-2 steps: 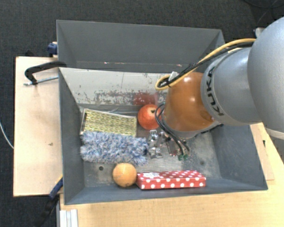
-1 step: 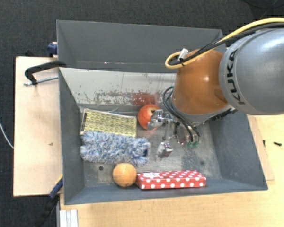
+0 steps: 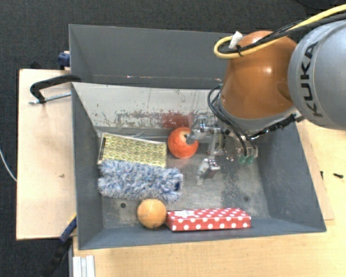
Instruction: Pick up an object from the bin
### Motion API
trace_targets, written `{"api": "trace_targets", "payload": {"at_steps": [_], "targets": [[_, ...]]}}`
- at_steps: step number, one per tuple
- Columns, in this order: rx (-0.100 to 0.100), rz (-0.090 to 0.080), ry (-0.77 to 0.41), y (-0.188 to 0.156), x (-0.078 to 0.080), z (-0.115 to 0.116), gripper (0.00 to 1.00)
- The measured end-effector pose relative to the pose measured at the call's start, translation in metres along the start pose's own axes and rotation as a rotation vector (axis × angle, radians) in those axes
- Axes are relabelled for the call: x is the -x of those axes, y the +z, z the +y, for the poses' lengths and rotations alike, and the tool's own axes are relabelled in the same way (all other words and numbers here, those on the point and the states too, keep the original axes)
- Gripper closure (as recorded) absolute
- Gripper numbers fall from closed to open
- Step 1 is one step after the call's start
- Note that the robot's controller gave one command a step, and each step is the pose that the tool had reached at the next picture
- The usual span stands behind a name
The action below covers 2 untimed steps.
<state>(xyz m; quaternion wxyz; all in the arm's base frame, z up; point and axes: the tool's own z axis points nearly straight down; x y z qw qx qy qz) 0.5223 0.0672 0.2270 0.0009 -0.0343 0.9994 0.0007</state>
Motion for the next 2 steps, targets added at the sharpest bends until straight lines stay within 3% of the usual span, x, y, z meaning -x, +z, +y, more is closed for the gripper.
{"api": "trace_targets", "payload": {"at_steps": [1, 2], "targets": [[0.001, -0.011, 0.03, 0.028, -0.006, 0.009, 0.0], [-0.002, 0.006, 0.163, 0.151, 0.016, 0.032, 1.0]]}}
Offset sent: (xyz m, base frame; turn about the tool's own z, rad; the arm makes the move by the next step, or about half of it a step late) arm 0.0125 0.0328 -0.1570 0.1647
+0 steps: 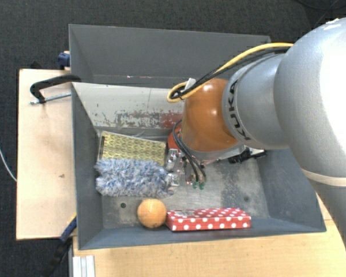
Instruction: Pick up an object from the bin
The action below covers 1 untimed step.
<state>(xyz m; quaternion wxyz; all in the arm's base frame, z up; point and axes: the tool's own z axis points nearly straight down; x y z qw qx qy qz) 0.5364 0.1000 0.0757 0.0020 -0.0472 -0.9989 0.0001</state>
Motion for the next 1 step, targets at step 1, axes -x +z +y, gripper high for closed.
{"api": "trace_targets", "payload": {"at_steps": [1], "targets": [[0.0, 0.0, 0.0, 0.0, 0.0, 0.0, 1.0]]}}
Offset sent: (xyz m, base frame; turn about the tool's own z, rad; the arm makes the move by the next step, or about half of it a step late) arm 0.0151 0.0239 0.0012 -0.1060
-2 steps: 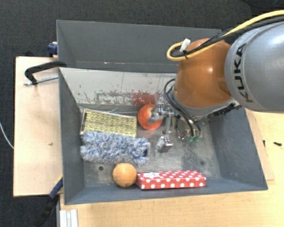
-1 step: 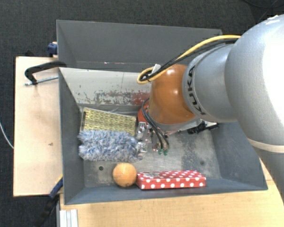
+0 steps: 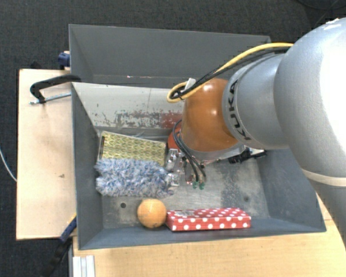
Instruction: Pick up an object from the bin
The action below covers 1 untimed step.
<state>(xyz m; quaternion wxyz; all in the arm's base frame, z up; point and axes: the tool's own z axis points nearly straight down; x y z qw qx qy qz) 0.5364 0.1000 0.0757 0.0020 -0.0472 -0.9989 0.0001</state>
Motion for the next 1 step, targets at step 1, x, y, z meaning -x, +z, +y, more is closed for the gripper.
{"api": "trace_targets", "payload": {"at_steps": [1], "targets": [[-0.006, 0.0, -0.051, -0.0012, 0.007, 0.0089, 1.0]]}}
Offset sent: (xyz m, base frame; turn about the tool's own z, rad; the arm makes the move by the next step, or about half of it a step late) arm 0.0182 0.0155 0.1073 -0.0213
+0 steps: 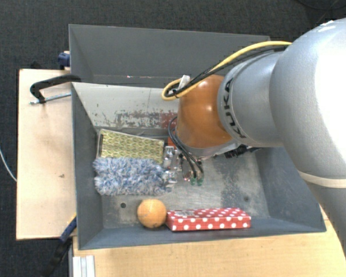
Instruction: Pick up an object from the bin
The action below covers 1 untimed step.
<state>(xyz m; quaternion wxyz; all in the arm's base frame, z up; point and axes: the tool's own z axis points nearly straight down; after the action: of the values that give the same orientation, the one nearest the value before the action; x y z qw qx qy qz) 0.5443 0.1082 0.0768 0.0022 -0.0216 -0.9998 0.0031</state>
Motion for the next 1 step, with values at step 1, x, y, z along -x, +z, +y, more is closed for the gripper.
{"api": "trace_targets", "payload": {"at_steps": [1], "targets": [[0.008, -0.008, 0.028, -0.1071, 0.0104, 0.008, 1.0]]}}
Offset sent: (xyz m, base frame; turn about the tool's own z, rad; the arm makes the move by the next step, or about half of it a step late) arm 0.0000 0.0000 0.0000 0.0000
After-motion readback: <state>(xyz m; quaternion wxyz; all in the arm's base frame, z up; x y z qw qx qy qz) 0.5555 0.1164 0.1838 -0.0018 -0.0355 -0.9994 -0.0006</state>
